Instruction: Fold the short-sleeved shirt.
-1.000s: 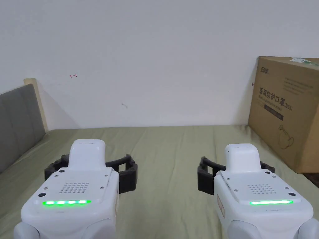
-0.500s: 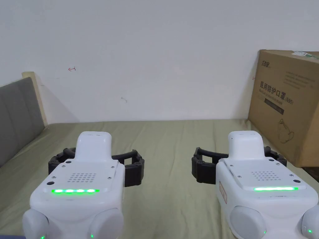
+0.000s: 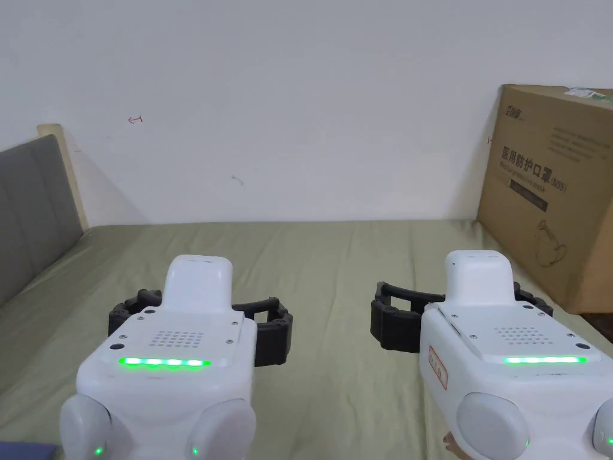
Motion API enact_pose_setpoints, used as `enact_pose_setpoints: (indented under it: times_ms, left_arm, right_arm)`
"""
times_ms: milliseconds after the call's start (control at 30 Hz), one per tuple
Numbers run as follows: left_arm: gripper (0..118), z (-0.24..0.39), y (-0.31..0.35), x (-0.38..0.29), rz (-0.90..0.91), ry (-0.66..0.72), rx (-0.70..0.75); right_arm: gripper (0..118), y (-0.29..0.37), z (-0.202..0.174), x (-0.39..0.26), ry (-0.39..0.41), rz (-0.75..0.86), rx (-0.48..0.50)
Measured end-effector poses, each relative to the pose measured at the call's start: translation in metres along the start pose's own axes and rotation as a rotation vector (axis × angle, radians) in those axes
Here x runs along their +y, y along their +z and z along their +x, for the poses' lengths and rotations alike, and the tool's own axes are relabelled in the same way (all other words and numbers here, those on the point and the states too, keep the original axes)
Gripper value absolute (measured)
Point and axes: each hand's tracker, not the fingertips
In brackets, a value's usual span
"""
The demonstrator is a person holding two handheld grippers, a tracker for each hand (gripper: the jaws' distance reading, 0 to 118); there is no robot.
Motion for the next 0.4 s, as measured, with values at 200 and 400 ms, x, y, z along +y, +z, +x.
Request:
enact_pose_setpoints:
  times_ms: [200, 400]
  left_arm:
    - [113, -0.0061, -0.0052, -0.0012, -0.017, 0.044, -0.009]
    - [113, -0.0096, -0.0028, -0.0018, 0.028, 0.037, 0.034]
  right_arm:
    - [114, -0.0043, 0.0015, -0.0022, -0.023, -0.014, 0.000]
    - [114, -0.0067, 0.0008, -0.0032, -0.011, -0.009, -0.011]
